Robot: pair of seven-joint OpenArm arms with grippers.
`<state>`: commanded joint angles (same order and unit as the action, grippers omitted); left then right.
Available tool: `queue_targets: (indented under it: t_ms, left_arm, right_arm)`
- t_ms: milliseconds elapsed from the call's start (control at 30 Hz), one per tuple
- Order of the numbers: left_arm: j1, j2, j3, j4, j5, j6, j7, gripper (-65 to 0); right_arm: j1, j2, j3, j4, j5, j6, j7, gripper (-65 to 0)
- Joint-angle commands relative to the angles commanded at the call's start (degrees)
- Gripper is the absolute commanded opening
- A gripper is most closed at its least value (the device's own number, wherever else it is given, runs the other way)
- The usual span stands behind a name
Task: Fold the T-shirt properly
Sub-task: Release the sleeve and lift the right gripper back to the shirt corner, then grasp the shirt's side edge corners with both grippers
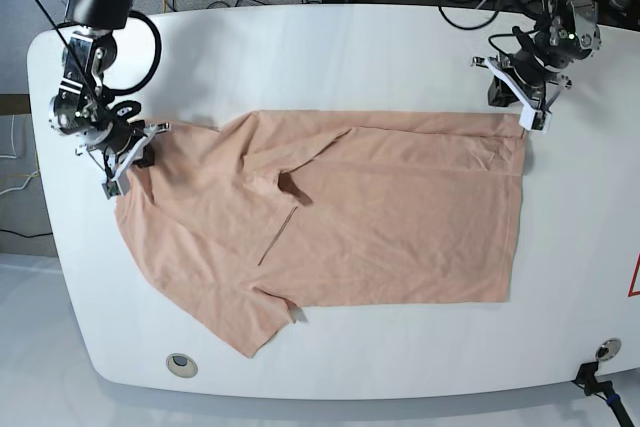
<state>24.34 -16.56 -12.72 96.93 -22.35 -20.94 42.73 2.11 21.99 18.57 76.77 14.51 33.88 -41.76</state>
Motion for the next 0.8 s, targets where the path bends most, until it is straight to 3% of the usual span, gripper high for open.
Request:
queue_targets:
  t_ms: [167, 333, 533, 567, 800]
  left_arm:
    - [1.0, -0.2, 0.2, 0.8, 0.0, -0.9, 1.0, -65.0]
    - [-0.8, -0.2, 0.2, -3.0, 2.3, -1.4, -1.7, -65.0]
    - [-8.6, 0.1, -0.6, -11.5, 1.2, 0.4, -2.4, -65.0]
    - [-6.5, -0.2, -0.8, -8.6, -2.6, -2.2, -8.0, -63.8]
    - [-6.1, -1.8, -0.8, -8.4, -2.7, -2.4, -8.0, -63.6]
  right_arm:
    - [0.5, 0.0, -0.2, -0.3, 0.5, 0.11, -2.2, -65.0]
    - [0.3, 0.0, -0.1, -0.2, 0.6, 0.14, -2.1, -65.0]
    - [0.5, 0.1, -0.3, -0.2, 0.5, 0.01, -1.7, -65.0]
    - [-1.4, -1.5, -0.2, -0.5, 1.4, -0.16, -0.7, -64.9]
    - [-2.0, -2.9, -0.2, -0.1, 0.9, -0.16, -0.7, -64.9]
